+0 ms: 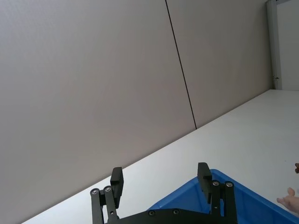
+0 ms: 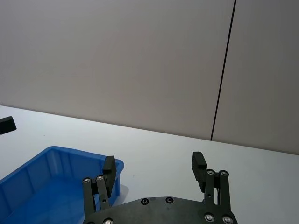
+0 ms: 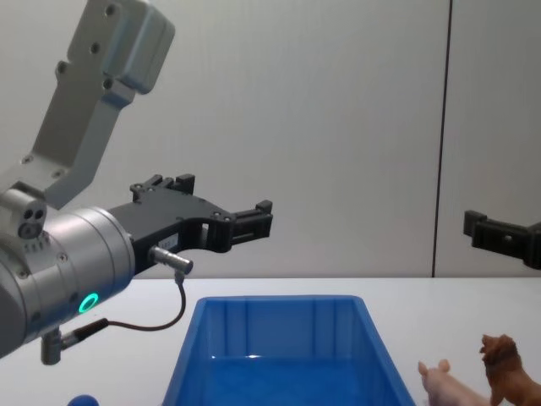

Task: Pick up the two dolls from the table and place them into the box.

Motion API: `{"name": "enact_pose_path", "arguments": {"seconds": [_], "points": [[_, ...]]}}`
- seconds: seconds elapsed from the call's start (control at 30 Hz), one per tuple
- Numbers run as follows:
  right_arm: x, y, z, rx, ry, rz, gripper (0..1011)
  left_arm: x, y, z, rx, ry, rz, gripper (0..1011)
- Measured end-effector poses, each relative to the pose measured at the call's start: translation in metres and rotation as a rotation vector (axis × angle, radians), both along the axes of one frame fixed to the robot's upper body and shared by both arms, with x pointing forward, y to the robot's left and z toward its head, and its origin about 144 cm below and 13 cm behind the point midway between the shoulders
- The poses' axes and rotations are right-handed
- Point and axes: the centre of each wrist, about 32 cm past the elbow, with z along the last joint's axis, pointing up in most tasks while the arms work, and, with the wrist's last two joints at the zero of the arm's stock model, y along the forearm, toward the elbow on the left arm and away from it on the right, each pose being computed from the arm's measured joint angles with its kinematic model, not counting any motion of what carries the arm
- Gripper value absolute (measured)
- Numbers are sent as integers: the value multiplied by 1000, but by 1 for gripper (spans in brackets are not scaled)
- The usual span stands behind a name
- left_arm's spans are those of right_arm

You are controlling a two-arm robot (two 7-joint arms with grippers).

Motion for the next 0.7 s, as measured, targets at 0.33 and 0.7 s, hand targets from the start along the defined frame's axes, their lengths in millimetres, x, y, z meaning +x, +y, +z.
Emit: {"name": "enact_pose_path", "arguments": {"seconds": [0.33,0.7], "points": [[0,0,0,0,0,0,1001,0,0,0,0,0,0,1001],[0,0,0,0,0,0,1001,0,0,0,0,0,0,1001]]}}
